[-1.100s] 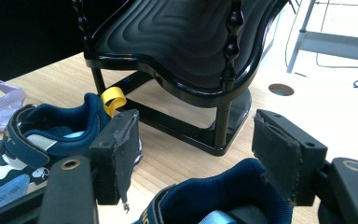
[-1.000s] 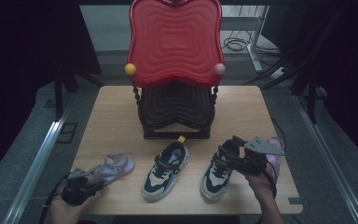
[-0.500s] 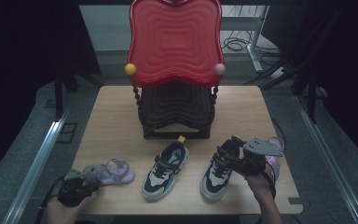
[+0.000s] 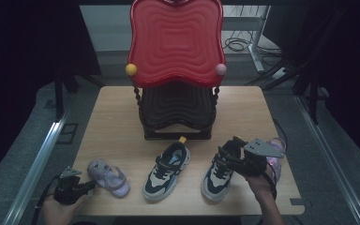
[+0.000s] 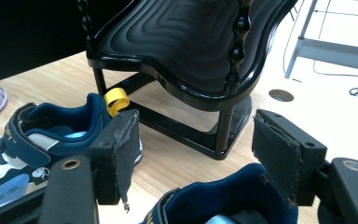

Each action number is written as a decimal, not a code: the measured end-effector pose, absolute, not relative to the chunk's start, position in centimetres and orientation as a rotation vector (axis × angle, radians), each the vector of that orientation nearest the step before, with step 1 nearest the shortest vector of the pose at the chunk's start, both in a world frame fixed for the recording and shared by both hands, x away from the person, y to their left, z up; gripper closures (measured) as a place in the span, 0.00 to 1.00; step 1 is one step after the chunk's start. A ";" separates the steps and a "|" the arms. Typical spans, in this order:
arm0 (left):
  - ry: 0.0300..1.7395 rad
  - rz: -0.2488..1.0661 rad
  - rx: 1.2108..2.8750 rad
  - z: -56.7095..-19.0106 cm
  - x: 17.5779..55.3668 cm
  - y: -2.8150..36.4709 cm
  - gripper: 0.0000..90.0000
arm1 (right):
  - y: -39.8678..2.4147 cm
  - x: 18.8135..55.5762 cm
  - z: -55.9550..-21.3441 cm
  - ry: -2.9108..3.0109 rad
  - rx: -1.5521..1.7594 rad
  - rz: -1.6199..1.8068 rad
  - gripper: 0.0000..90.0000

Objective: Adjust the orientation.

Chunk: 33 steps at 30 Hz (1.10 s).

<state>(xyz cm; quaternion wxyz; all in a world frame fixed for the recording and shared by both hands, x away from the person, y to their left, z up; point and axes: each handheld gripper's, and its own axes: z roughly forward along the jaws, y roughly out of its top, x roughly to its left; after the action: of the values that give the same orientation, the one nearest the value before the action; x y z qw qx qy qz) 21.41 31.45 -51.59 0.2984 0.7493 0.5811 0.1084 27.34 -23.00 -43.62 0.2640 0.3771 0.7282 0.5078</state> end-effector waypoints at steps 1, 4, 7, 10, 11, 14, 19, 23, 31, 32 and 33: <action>1.544 0.285 1.990 -51.6 21.5 31.5 1.00 | -23.0 27.4 -43.6 1.969 1.021 1.373 0.36; 1.551 0.284 1.985 -51.5 21.8 31.8 1.00 | -23.0 27.4 -43.7 1.973 1.022 1.369 0.36; 1.552 0.278 1.986 -51.5 22.2 32.1 1.00 | -22.8 27.4 -43.8 1.981 1.023 1.366 0.36; 1.549 0.271 1.977 -51.5 22.7 32.4 1.00 | -22.6 27.5 -43.9 1.989 1.017 1.363 0.36; 1.551 0.268 1.977 -51.5 22.8 32.5 1.00 | -22.6 27.4 -43.9 1.996 1.016 1.360 0.36; 1.557 0.271 1.982 -51.6 23.2 32.8 1.00 | -22.5 27.4 -43.9 2.001 1.013 1.358 0.36; 1.565 0.279 1.955 -51.5 23.4 33.6 1.00 | -22.6 27.4 -43.9 1.994 1.027 1.360 0.36; 1.577 0.283 1.926 -51.0 23.7 34.5 1.00 | -22.5 27.5 -44.0 1.996 1.027 1.359 0.36; 1.576 0.257 1.939 -50.8 25.6 34.3 1.00 | -22.6 27.5 -44.0 1.996 1.028 1.354 0.36; 1.574 0.252 1.939 -50.8 25.8 34.3 1.00 | -22.6 27.5 -44.0 1.993 1.029 1.357 0.36; 1.571 0.243 1.942 -50.8 26.1 34.2 1.00 | -22.7 27.5 -44.0 1.990 1.030 1.358 0.36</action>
<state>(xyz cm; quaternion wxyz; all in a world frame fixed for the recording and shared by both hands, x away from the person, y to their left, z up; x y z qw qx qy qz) 26.06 34.21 -50.77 0.3107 0.7356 0.5949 0.0919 27.47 -22.69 -43.96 0.2578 0.3799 0.7338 0.5008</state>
